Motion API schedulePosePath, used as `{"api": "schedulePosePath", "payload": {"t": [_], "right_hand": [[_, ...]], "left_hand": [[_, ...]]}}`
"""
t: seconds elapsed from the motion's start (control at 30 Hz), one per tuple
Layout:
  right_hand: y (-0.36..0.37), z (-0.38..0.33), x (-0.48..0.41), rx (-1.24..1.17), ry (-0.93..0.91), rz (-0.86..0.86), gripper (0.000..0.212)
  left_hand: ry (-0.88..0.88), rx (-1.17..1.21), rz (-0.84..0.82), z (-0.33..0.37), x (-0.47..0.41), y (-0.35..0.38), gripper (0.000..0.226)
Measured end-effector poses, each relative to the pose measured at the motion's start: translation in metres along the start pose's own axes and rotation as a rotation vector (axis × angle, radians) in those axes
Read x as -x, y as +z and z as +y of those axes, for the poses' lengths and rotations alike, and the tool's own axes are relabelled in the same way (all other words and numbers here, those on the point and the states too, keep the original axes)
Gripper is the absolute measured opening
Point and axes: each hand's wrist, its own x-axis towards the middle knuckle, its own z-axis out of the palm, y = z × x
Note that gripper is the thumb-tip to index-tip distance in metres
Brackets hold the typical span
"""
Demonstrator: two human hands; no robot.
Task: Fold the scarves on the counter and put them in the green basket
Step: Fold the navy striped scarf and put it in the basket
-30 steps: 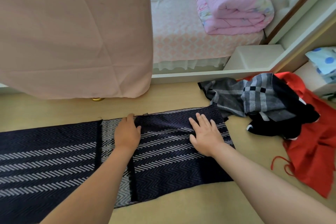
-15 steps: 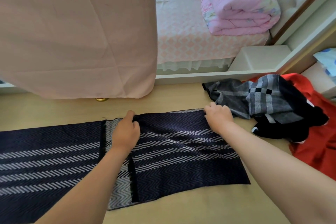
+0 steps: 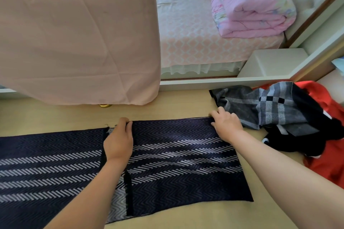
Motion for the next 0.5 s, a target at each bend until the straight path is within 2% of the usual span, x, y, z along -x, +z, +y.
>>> {"api": "schedulePosePath", "payload": {"t": [0.1,0.2,0.33,0.43,0.5], "right_hand": [[0.003,0.003,-0.005,0.011,0.03,0.117,0.024],[0.006,0.006,-0.008,-0.055,0.102,0.23,0.022],[0.009,-0.004,-0.008,0.087,0.088,0.232,0.014],[0.008,-0.023,-0.001,-0.043,0.034,0.347,0.037],[0.009,-0.043,0.011,-0.164,-0.083,0.391,0.04]], "left_hand": [[-0.072,-0.047,-0.016,-0.007,-0.011,0.012,0.019],[-0.105,-0.19,-0.107,-0.02,-0.025,0.029,0.022],[-0.033,-0.405,-0.17,-0.03,-0.031,0.041,0.023],[0.067,-0.457,-0.08,-0.026,-0.023,0.036,0.03],[0.165,-0.385,-0.046,-0.026,-0.012,0.028,0.029]]}}
